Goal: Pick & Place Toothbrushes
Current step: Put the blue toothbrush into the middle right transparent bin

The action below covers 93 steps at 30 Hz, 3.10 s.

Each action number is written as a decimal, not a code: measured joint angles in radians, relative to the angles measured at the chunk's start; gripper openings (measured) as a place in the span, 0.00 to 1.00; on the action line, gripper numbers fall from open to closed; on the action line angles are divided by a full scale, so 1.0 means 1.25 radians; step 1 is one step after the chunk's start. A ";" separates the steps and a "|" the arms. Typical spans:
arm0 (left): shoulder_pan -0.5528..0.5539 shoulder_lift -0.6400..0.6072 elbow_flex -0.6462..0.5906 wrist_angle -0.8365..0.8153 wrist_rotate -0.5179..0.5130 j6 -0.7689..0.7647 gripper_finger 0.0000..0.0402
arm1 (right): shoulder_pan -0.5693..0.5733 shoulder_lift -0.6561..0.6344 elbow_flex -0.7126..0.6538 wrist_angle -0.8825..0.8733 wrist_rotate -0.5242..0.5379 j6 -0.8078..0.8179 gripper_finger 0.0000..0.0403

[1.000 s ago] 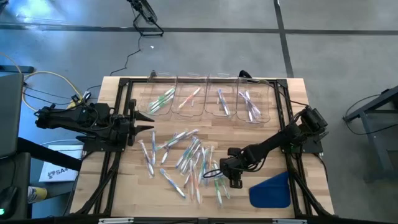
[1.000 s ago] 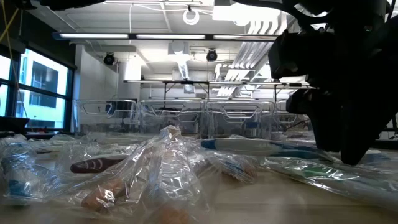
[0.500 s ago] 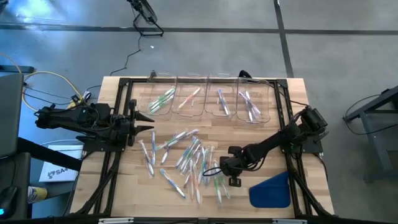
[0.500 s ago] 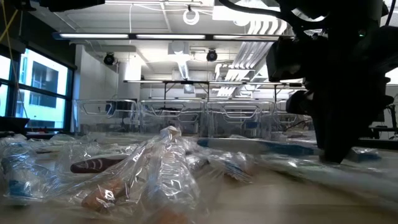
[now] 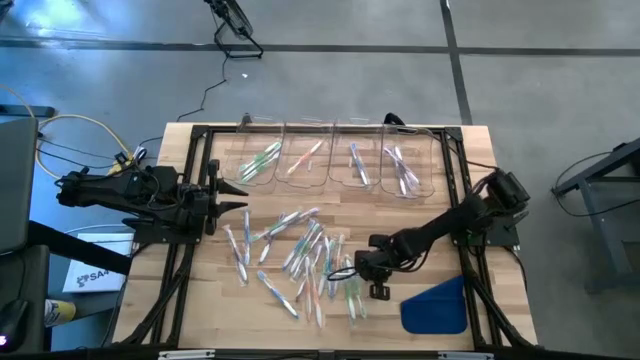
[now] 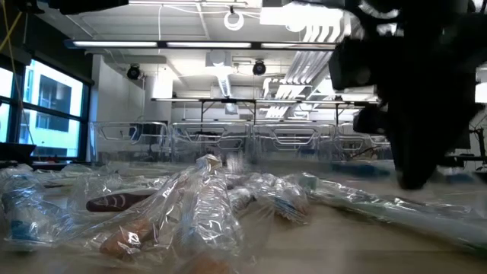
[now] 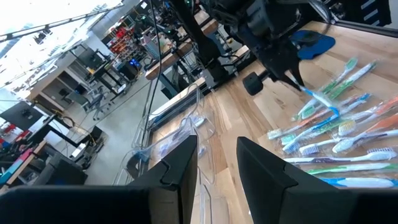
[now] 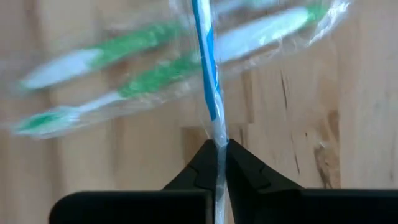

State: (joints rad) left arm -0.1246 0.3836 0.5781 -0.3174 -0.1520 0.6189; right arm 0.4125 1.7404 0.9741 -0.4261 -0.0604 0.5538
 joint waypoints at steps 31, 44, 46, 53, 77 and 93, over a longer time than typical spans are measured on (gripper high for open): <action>0.000 0.000 0.000 0.000 0.001 0.000 0.27 | -0.166 -0.413 0.004 0.000 0.345 -0.083 0.02; 0.000 0.000 0.000 0.000 0.005 -0.023 0.27 | -0.239 -0.439 0.004 0.052 0.409 -0.133 0.02; 0.000 0.000 0.000 0.000 0.005 -0.024 0.27 | -0.247 -0.439 0.004 0.055 0.411 -0.132 0.02; 0.000 0.000 0.000 0.001 0.004 -0.024 0.27 | -0.295 -0.431 0.004 0.114 0.496 -0.126 0.02; 0.000 0.280 0.000 0.243 -0.340 -0.186 0.27 | -0.503 -0.287 0.004 0.176 0.461 -0.022 0.02; 0.000 0.351 0.000 0.396 -0.466 0.068 0.27 | -0.654 -0.224 0.005 0.170 0.290 0.001 0.02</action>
State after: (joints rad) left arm -0.1246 0.8219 0.5781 0.1779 -0.7349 0.7036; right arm -0.4045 1.4605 0.9798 -0.2138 0.3020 0.5547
